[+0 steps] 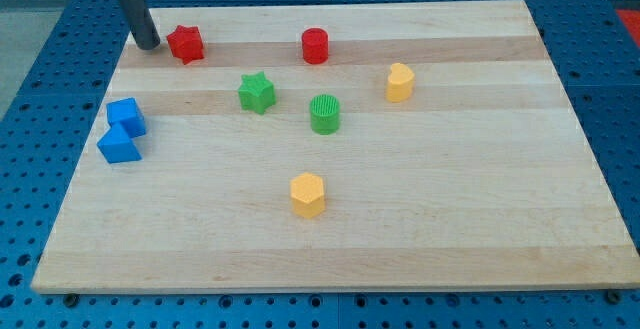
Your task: Push the red star into blue blocks
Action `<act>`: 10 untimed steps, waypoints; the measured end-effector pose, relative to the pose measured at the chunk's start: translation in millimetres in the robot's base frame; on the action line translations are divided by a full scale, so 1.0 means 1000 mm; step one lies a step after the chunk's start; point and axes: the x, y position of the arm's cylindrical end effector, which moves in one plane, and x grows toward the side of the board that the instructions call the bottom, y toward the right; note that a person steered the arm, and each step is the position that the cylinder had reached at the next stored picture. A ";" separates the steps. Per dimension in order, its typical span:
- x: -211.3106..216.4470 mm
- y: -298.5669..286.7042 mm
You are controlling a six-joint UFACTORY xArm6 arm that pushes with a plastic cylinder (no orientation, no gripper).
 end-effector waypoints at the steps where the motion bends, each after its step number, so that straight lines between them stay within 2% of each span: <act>1: -0.014 0.033; 2: -0.002 0.077; 4: -0.016 0.078; 5: -0.022 0.099; 7: 0.076 0.092; 8: 0.066 0.094; 10: 0.001 0.083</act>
